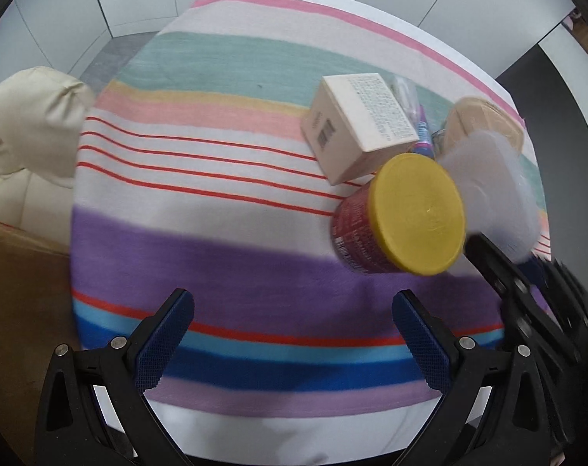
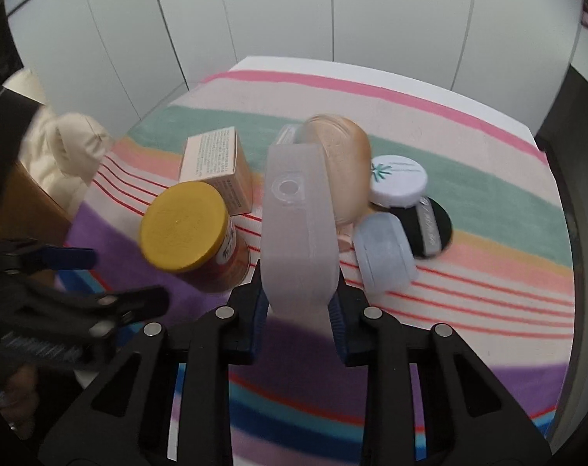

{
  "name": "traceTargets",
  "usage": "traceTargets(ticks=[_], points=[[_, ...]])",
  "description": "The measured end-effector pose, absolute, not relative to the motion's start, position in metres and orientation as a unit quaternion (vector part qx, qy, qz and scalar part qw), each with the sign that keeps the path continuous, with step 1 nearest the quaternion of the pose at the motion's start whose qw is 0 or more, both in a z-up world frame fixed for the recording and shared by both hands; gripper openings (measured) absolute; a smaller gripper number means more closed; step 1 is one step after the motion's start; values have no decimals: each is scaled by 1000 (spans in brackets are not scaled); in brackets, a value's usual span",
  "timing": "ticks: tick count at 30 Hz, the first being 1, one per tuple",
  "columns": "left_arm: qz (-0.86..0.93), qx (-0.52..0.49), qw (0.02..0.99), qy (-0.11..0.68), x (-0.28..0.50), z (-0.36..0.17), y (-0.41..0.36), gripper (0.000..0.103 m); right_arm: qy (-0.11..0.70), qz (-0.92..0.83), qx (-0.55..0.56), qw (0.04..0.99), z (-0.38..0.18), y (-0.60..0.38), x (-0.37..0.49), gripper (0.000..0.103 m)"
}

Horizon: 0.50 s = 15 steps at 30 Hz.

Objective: Organize objects
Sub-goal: 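Grasp the clear plastic box with right tool while left tool grasps yellow-lidded jar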

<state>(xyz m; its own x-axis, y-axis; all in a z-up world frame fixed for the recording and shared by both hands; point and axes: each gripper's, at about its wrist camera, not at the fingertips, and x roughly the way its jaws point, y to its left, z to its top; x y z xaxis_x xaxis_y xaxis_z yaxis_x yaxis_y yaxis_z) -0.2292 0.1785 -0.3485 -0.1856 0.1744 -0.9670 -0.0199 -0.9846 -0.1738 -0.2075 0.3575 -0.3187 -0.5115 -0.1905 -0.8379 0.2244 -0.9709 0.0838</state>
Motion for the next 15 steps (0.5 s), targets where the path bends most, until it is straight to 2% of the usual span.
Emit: traceTargets(ticks=[11,13,14,15], points=[[777,-622,82,-53,-240,-351,220,100,-60,-872,484,48,-295,427,-167,29],[784,-614,83,-46,-243,-351,225,93,-69,-870,486,44,-296,434,-166,29],[785,-612,85,-44,-243,-351,227,86,-75,-869,487,42,-296,439,-165,29],[785,-612,85,-40,-244,-352,229,73,-79,-869,487,42,-296,442,-164,29]])
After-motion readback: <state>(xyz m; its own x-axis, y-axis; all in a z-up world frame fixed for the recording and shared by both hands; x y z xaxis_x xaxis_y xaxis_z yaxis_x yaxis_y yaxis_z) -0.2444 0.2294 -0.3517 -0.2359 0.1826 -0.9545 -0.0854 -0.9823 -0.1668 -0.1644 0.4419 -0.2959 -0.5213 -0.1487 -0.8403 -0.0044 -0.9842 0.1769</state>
